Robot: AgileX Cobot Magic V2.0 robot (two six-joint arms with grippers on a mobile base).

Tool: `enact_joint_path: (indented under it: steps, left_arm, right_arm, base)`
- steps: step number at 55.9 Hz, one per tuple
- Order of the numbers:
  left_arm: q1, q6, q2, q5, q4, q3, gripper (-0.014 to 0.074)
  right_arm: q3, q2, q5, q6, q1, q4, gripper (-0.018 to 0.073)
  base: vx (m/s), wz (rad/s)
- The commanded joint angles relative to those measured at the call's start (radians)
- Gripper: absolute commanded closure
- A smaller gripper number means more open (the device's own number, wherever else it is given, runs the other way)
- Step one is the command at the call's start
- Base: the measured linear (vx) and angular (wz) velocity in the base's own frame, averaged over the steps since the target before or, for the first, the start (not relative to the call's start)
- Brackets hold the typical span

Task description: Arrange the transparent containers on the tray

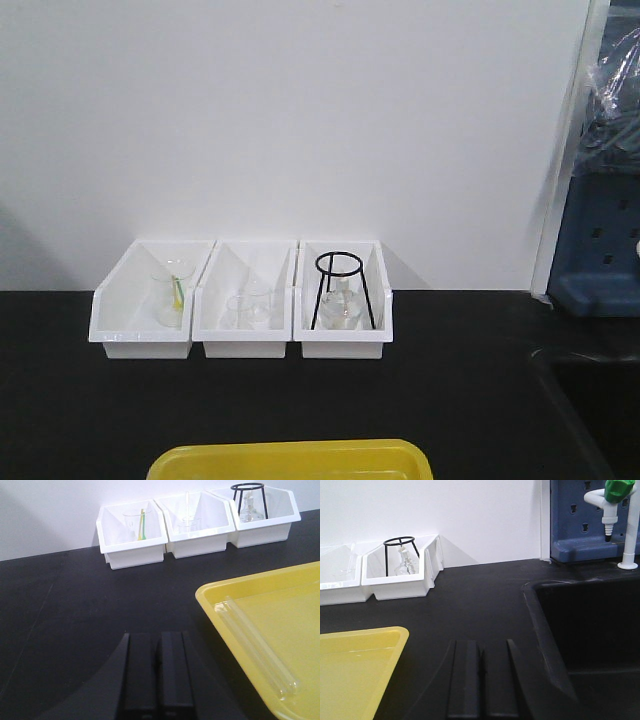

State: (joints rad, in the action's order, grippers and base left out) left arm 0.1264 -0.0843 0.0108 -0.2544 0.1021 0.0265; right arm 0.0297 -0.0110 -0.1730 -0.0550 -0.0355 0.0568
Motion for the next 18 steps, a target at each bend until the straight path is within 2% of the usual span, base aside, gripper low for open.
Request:
enact_joint_path:
  steps: [1, 18]
  left_arm:
    - [-0.002, 0.0, 0.014, 0.08, 0.001, 0.037, 0.0596]
    - [-0.002, 0.0, 0.014, 0.08, 0.001, 0.037, 0.0596]
  right_arm:
    - [0.01, -0.009, 0.079, 0.003, 0.004, -0.012, 0.0571]
    - [0.01, -0.009, 0.079, 0.003, 0.004, -0.012, 0.0572]
  base:
    - [0.0, 0.0]
    - [0.0, 0.0]
